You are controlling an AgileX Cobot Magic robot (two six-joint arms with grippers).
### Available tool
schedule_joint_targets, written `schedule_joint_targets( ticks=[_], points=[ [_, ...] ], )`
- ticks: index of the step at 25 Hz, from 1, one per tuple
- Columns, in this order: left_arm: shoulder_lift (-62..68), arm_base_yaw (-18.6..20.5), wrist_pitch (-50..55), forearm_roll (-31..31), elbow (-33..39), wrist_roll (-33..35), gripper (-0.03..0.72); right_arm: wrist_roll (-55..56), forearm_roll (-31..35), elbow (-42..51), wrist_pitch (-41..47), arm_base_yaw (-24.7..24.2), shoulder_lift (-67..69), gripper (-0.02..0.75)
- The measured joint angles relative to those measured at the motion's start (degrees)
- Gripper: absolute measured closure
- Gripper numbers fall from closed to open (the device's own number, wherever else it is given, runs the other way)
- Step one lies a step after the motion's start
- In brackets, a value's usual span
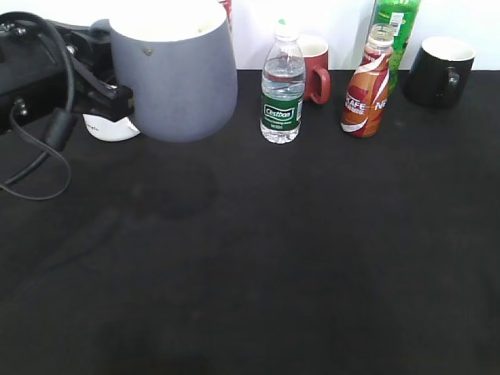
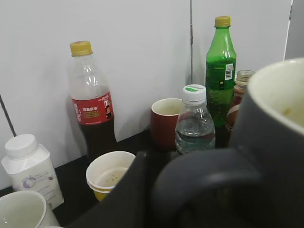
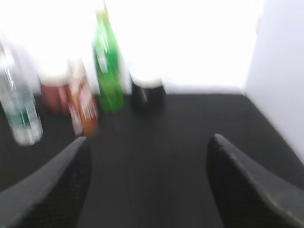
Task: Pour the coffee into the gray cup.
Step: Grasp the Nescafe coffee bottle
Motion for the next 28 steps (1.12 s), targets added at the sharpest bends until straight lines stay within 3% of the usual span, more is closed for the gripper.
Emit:
schedule_joint_targets(
  ticks=[3, 8, 10, 13, 16, 18, 21, 24, 28],
  points=[
    [0.00, 0.00, 0.00, 0.00, 0.00, 0.00, 0.623, -0.05, 0.45, 4.57, -16.97, 0.00, 11.79, 0.149],
    [1.08, 0.00, -0.06, 0.00, 0.00, 0.00, 0.623, 0.01, 0.29, 5.00, -40.10, 0.00, 39.15, 0.149],
    [4.06, 0.00, -0.62, 0.00, 0.00, 0.00, 0.624, 0.94, 0.29, 5.06, -53.41, 0.00, 50.82, 0.149],
    [9.62, 0.00, -6.27, 0.00, 0.00, 0.00, 0.623, 2.23, -5.07, 5.01, -69.95, 0.00, 65.50, 0.149],
    [14.08, 0.00, -8.42, -0.01, 0.00, 0.00, 0.624, 2.86, -8.62, 4.13, -73.48, 1.70, 77.45, 0.149],
    [16.74, 0.00, -10.61, -0.01, 0.00, 0.00, 0.624, 2.35, -8.81, 1.69, -75.10, 5.58, 83.56, 0.149],
    [19.73, 0.00, -13.19, -0.01, 0.00, 0.00, 0.624, 0.40, -2.21, -4.93, -75.81, 10.41, 92.82, 0.146],
    [20.24, 0.00, -13.83, -0.01, 0.00, 0.00, 0.624, 0.40, -1.38, -10.55, -77.26, 10.81, 100.62, 0.066],
    [20.24, 0.00, -15.37, -0.01, 0.00, 0.00, 0.624, 0.63, -1.92, -18.52, -79.82, 10.81, 108.63, 0.062]
  ],
)
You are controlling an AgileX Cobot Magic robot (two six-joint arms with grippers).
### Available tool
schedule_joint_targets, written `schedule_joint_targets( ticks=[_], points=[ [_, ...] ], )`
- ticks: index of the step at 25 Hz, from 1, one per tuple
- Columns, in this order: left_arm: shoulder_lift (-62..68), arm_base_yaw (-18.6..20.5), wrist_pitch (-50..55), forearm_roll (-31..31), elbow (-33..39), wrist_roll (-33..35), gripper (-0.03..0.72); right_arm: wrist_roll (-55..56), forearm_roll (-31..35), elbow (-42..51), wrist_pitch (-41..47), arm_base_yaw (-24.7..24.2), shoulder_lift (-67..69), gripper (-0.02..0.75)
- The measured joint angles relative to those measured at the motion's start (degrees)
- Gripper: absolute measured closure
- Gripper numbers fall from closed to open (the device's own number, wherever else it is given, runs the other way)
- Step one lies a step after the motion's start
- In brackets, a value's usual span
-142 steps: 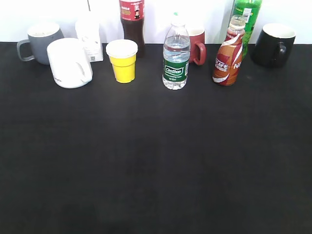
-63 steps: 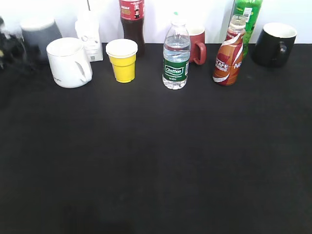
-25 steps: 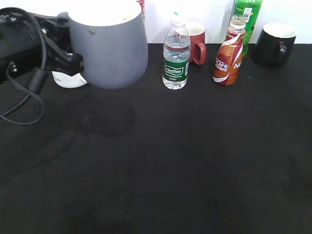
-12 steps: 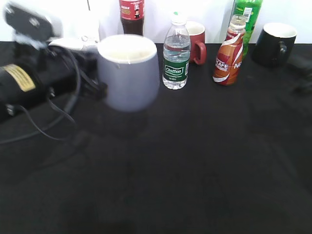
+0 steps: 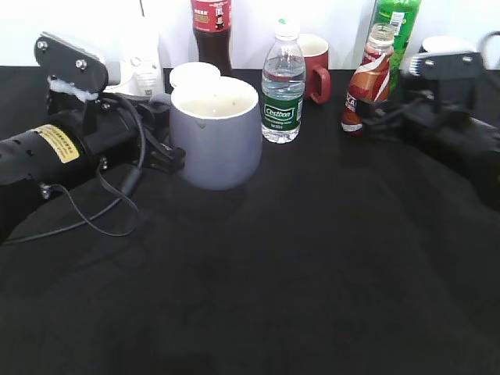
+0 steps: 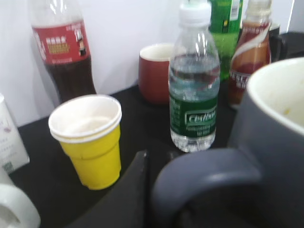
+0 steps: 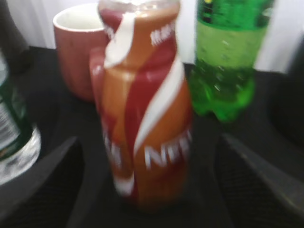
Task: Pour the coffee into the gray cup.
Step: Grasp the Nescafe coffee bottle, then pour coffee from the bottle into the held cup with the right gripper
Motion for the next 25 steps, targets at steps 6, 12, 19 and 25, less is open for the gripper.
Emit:
schedule_joint_targets(
  ticks=[6, 12, 19, 25],
  points=[
    [0.00, 0.00, -1.05, 0.00, 0.00, 0.00, 0.624, 0.89, -0.35, -9.21, -0.50, 0.69, 8.88, 0.080],
    [0.00, 0.00, -1.05, 0.00, 0.00, 0.00, 0.624, 1.04, -0.42, -14.02, -0.67, 0.69, 13.60, 0.202],
    [0.00, 0.00, -1.05, -0.06, 0.00, 0.00, 0.624, -0.07, -1.68, -11.67, 0.45, 0.69, 10.86, 0.204],
    [0.00, 0.00, -1.05, 0.00, 0.00, 0.00, 0.624, 1.00, -9.43, -7.48, 6.14, 0.84, -8.39, 0.204]
  ],
)
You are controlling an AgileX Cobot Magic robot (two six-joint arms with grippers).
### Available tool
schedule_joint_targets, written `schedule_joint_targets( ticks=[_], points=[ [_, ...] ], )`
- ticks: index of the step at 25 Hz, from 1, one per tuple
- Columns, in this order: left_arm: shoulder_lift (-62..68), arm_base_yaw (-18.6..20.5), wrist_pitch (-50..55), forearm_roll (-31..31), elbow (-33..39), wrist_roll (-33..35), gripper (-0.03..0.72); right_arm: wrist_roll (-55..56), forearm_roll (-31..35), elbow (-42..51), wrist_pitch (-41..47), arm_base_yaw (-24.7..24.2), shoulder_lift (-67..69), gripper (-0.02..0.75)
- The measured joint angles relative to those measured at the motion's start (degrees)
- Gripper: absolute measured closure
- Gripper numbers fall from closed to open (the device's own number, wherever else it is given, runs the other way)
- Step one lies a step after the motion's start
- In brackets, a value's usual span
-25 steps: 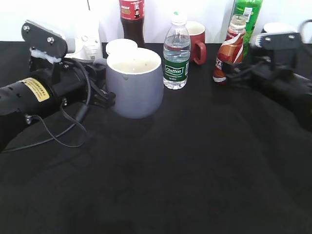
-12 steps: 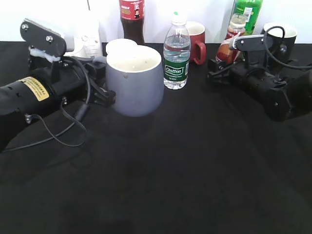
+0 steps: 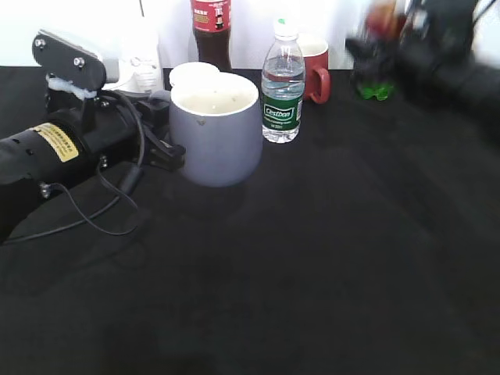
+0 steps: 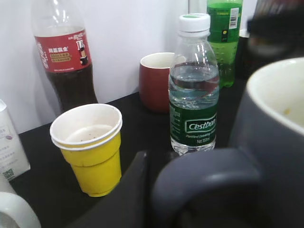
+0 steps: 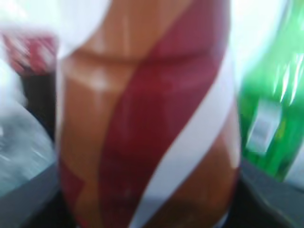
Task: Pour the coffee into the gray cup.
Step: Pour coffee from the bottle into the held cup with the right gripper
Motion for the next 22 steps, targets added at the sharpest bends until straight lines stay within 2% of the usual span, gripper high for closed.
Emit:
schedule_joint_targets(
  ticks=[3, 9, 14, 16, 18, 22],
  points=[
    [0.00, 0.00, 0.00, 0.00, 0.00, 0.00, 0.624, 0.40, -3.95, 0.05, 8.38, 3.47, -7.98, 0.204],
    [0.00, 0.00, -0.01, 0.00, 0.00, 0.00, 0.624, -2.36, -6.66, 0.11, 14.28, 15.24, -10.55, 0.204],
    [0.00, 0.00, -0.01, 0.00, 0.00, 0.00, 0.624, -14.05, -14.33, 0.11, 14.39, 15.94, -10.55, 0.204],
    [0.00, 0.00, -0.01, 0.00, 0.00, 0.00, 0.624, -20.97, -14.89, 0.11, 14.39, 15.94, -10.55, 0.204],
    [0.00, 0.00, -0.01, 0.00, 0.00, 0.00, 0.624, -28.53, -13.54, 0.11, 14.39, 15.94, -10.55, 0.204],
    [0.00, 0.00, -0.01, 0.40, 0.00, 0.00, 0.624, -46.20, -5.69, 0.11, 14.36, 15.94, -10.41, 0.204]
  ],
)
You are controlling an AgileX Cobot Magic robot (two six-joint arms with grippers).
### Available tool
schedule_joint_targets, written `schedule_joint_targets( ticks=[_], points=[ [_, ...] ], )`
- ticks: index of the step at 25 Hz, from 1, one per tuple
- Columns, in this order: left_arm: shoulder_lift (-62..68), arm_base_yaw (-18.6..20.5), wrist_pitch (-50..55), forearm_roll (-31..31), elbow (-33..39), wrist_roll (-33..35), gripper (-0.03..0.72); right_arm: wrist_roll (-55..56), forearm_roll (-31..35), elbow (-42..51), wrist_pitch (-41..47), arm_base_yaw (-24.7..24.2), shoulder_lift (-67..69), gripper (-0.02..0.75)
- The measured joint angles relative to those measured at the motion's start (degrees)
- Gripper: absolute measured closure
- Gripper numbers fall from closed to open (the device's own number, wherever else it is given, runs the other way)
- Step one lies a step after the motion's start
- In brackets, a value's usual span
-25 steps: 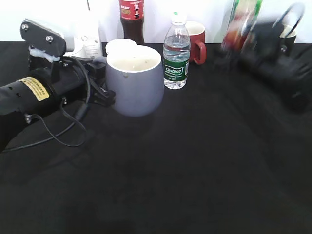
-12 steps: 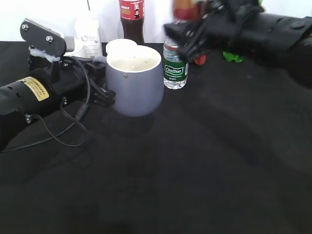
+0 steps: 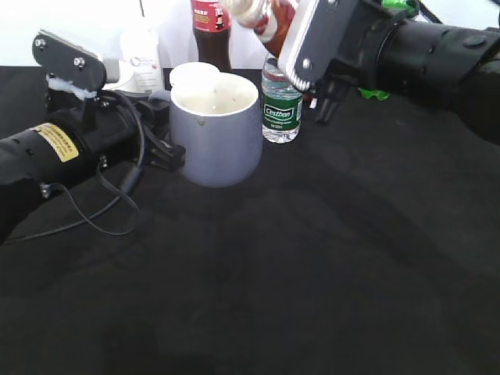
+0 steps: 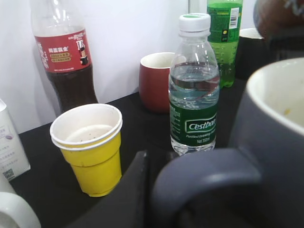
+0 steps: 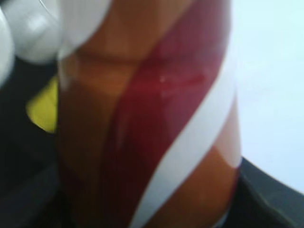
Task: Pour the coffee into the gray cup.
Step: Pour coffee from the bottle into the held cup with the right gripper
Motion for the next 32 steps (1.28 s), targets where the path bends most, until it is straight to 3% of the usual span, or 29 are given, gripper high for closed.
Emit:
schedule_joint_targets(
  ticks=[4, 8, 15, 32],
  points=[
    [0.00, 0.00, 0.00, 4.70, 0.00, 0.00, 0.624, -10.53, 1.93, 0.05, -0.43, 0.00, 0.61, 0.204],
    [0.00, 0.00, 0.00, 4.76, 0.00, 0.00, 0.624, -22.18, 7.12, 0.05, -1.40, 0.04, 0.61, 0.204],
    [0.00, 0.00, -0.29, 4.76, 0.00, 0.00, 0.624, -31.54, 7.80, 0.05, -1.92, 0.04, 0.61, 0.204],
    [0.00, 0.00, -0.29, 4.82, 0.00, 0.05, 0.624, -35.80, 7.91, 0.05, -2.95, 0.04, 0.61, 0.204]
  ],
)
